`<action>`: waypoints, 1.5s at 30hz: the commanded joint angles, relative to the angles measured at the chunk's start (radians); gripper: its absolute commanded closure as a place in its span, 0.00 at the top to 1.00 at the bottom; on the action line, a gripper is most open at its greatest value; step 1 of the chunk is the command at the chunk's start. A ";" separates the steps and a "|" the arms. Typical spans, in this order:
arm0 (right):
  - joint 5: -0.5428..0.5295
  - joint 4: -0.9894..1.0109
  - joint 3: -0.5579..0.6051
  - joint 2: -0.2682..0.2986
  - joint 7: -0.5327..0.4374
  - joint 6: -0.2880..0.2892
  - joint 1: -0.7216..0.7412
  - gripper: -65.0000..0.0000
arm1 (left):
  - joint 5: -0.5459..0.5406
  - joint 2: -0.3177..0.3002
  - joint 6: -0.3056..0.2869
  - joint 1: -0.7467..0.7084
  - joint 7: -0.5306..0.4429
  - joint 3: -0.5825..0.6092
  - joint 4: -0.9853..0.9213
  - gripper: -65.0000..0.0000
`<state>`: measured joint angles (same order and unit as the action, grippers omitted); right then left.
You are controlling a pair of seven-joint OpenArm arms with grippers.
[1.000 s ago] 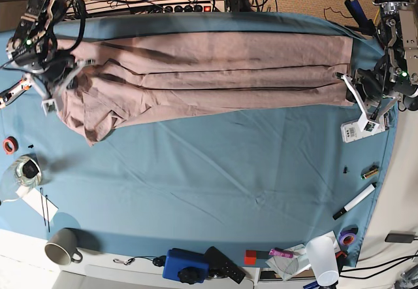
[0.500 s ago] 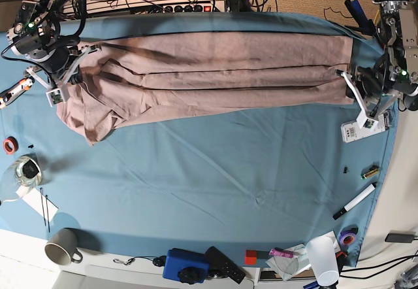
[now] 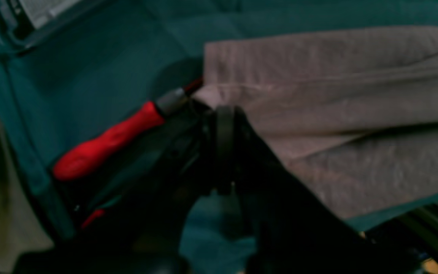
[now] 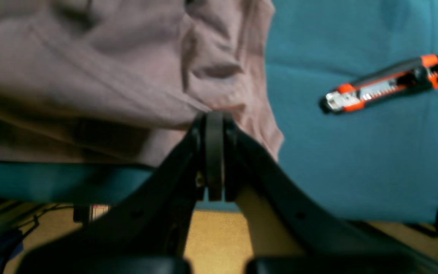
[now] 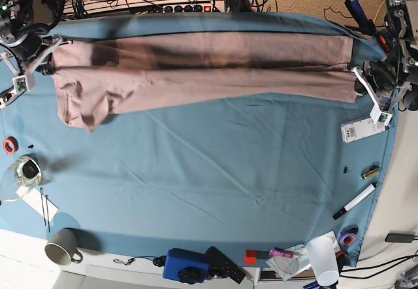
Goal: Fold the T-shirt properly
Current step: 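Pull both grippers apart to stretch the folded shirt lengthwise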
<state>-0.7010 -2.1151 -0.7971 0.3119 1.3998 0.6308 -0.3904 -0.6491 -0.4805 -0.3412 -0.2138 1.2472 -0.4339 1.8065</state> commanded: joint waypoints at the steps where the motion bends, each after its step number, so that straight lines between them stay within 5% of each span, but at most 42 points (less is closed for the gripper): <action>1: -0.002 -0.017 -0.015 0.015 -0.014 0.006 0.002 0.00 | -0.004 -0.021 0.000 -0.005 0.002 -0.010 0.016 0.00; 14: 0.007 -0.017 -0.016 0.015 -0.004 0.007 -0.017 0.00 | 0.002 -0.021 -0.002 -0.044 -0.007 -0.010 0.016 0.00; 16: -0.020 -0.017 -0.016 0.015 -0.004 0.026 -0.026 0.02 | 0.001 -0.021 -0.024 -0.044 -0.009 -0.010 0.016 0.19; 19: -0.043 -0.017 -0.016 0.015 -0.004 0.030 -0.051 0.25 | -0.003 -0.021 -0.022 -0.045 -0.015 -0.010 0.016 0.54; 21: -0.043 -0.017 -0.016 0.015 -0.012 0.029 -0.068 0.29 | -0.003 -0.021 -0.010 -0.045 -0.014 -0.010 0.016 0.61; 28: -0.039 -0.017 -0.016 0.015 -0.012 0.000 -0.075 0.29 | -0.024 0.005 0.031 -0.048 0.021 -0.010 0.016 0.60; 35: -0.039 -0.017 -0.016 0.015 -0.012 0.000 -0.075 0.29 | -0.069 0.100 0.030 -0.072 0.027 -0.010 0.016 0.60; 40: -0.040 -0.017 -0.016 0.015 -0.013 0.000 -0.075 0.29 | 0.021 0.143 0.067 -0.071 0.002 -0.010 0.008 0.60; 42: -0.040 -0.017 -0.016 0.015 -0.013 0.000 -0.075 0.29 | 0.028 0.142 0.072 -0.075 0.006 -0.010 0.008 0.55; 45: -0.040 -0.017 -0.016 0.016 -0.013 0.000 -0.075 0.29 | -0.003 0.143 0.071 -0.074 0.017 -0.010 0.009 0.31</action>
<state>-0.7330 -2.1155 -0.8043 0.3107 1.4055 0.6292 -0.4633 -0.6456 -0.3328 -0.2714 -0.2825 1.2324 -0.4458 1.8126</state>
